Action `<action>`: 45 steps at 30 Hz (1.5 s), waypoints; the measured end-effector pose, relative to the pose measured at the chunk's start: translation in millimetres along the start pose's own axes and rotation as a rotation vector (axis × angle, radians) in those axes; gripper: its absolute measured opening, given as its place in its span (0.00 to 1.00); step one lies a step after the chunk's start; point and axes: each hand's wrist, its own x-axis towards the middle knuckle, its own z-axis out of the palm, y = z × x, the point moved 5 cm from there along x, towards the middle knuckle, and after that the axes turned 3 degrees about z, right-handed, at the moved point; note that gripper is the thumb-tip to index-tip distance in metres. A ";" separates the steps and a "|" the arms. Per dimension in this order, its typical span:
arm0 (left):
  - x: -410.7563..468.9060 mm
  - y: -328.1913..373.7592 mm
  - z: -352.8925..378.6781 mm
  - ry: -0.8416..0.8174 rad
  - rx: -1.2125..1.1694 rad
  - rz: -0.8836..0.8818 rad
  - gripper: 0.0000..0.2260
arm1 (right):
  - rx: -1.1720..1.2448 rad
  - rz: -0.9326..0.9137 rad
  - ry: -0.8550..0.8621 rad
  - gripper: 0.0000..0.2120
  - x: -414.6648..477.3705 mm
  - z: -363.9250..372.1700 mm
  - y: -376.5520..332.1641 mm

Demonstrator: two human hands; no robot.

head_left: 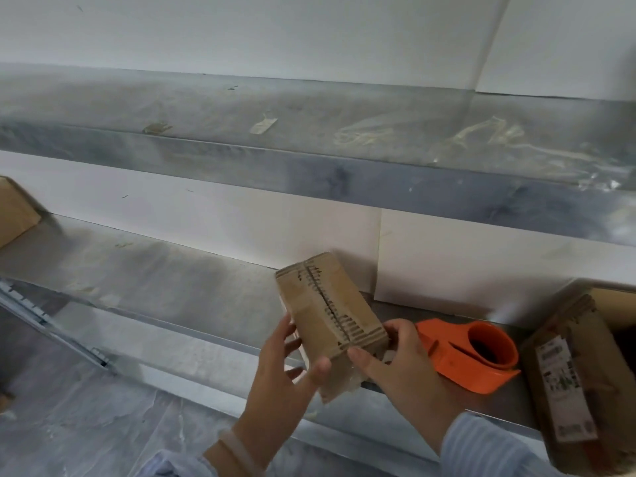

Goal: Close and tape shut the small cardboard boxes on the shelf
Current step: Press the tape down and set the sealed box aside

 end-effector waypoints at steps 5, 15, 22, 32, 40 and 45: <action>-2.2 -2.3 -3.2 -0.080 0.180 0.156 0.43 | -0.064 -0.074 -0.038 0.25 -5.3 10.4 -3.5; 18.9 0.3 -9.9 -0.108 0.442 0.303 0.43 | -0.090 -0.097 -0.143 0.25 -8.9 9.4 0.0; 20.6 -4.6 -8.1 -0.037 0.446 0.290 0.41 | -0.301 -0.211 0.053 0.22 -5.3 -32.7 14.9; 14.3 4.9 -8.7 -0.033 0.457 0.309 0.50 | -1.014 0.046 0.199 0.31 2.3 -113.4 70.4; 18.5 7.4 -17.6 -0.037 0.453 0.323 0.49 | -1.319 0.045 0.018 0.19 28.3 -117.9 71.4; 14.6 13.5 -16.6 -0.026 0.483 0.347 0.47 | -1.269 -0.100 0.080 0.23 14.8 -119.1 72.7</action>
